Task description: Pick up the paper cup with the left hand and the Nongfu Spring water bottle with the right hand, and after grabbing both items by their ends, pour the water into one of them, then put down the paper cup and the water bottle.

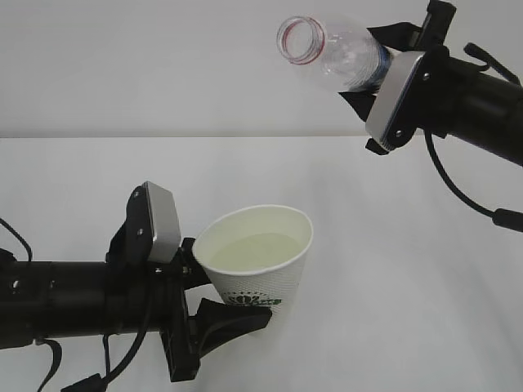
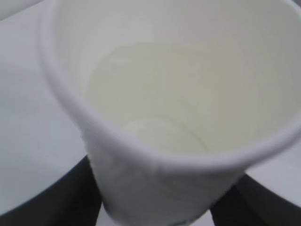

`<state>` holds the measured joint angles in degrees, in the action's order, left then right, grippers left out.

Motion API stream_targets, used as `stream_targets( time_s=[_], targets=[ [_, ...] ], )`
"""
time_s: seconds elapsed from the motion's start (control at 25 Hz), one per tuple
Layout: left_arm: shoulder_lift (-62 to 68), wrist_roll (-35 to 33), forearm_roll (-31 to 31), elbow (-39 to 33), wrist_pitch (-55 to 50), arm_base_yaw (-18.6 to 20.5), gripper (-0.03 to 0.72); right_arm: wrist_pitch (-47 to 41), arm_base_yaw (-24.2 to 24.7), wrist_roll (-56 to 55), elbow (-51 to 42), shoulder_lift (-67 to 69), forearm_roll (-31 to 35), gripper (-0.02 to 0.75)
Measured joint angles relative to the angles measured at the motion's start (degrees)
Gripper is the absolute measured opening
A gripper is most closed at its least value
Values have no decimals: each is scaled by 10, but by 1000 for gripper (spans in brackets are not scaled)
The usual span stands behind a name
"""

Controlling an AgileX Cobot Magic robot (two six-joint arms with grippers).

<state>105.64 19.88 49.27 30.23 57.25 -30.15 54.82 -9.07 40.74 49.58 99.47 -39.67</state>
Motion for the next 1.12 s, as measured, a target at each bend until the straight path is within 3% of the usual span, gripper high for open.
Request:
stream_targets(
  time_s=[1.12],
  targets=[
    [0, 0, -1, 0, 0, 0, 470, -6, 0, -257, 0, 0, 24, 437]
  ],
)
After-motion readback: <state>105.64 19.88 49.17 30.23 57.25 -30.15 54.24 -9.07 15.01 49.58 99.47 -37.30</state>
